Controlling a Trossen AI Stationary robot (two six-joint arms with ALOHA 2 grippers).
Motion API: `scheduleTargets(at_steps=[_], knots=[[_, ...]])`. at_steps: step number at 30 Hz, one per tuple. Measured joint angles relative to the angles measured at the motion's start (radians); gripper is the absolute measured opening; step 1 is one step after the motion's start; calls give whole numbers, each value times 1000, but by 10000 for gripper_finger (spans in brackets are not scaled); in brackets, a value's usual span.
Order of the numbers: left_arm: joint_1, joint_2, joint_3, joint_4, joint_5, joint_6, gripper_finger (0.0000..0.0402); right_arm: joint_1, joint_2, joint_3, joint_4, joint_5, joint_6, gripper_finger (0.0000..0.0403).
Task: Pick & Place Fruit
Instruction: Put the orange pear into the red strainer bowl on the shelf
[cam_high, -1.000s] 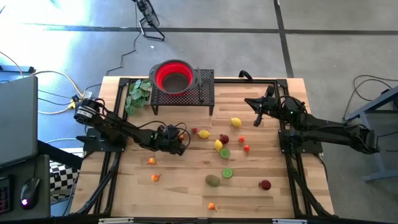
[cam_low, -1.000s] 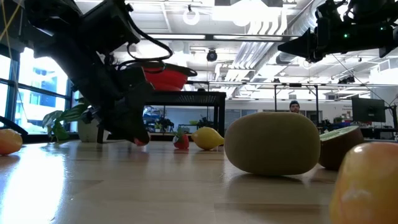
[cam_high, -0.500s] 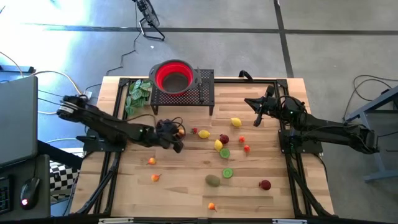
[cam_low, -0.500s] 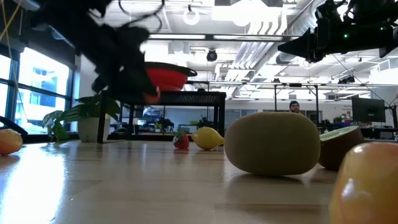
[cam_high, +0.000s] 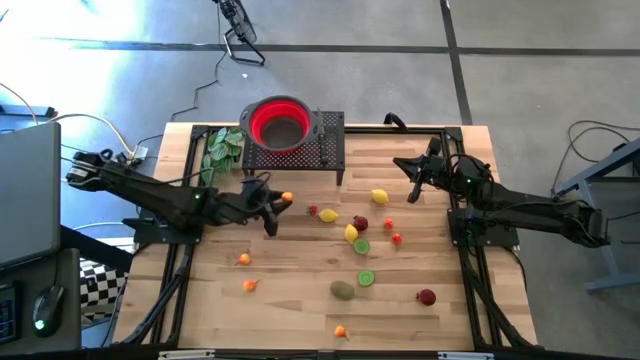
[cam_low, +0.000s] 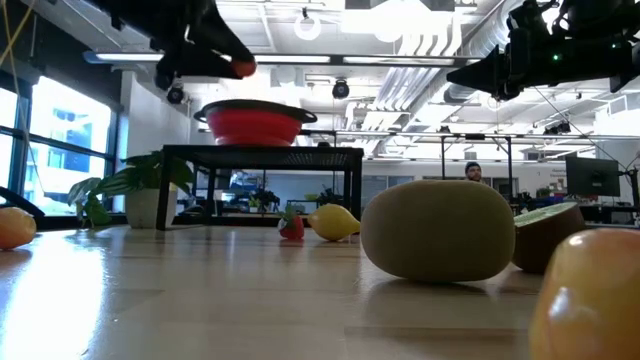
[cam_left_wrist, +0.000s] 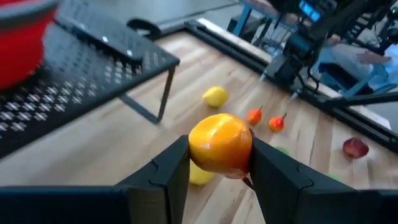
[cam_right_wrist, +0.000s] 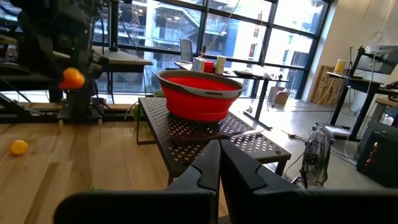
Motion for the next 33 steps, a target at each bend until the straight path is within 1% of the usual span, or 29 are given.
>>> scheduleTargets(at_steps=[6,9,12,15,18,21,23,28,33], knots=[[9,-61,0,-2,-51,64,145,0,0,0,0,0,0,3],[45,-86,0,0,-63,66,145,0,0,0,0,0,0,3],[100,-104,0,1,-57,67,145,0,0,0,0,0,0,3],[165,-114,5,-3,-9,102,145,0,0,0,0,0,0,3],[232,-114,42,-10,52,151,145,0,0,0,0,0,0,3],[295,-109,105,-19,112,221,145,0,0,0,1,0,0,3],[333,-105,155,-63,135,269,145,0,0,0,1,0,-2,3],[432,-96,269,-206,143,314,145,0,0,0,1,31,-3,3],[516,-88,313,-227,143,320,145,0,0,0,1,42,-3,3]])
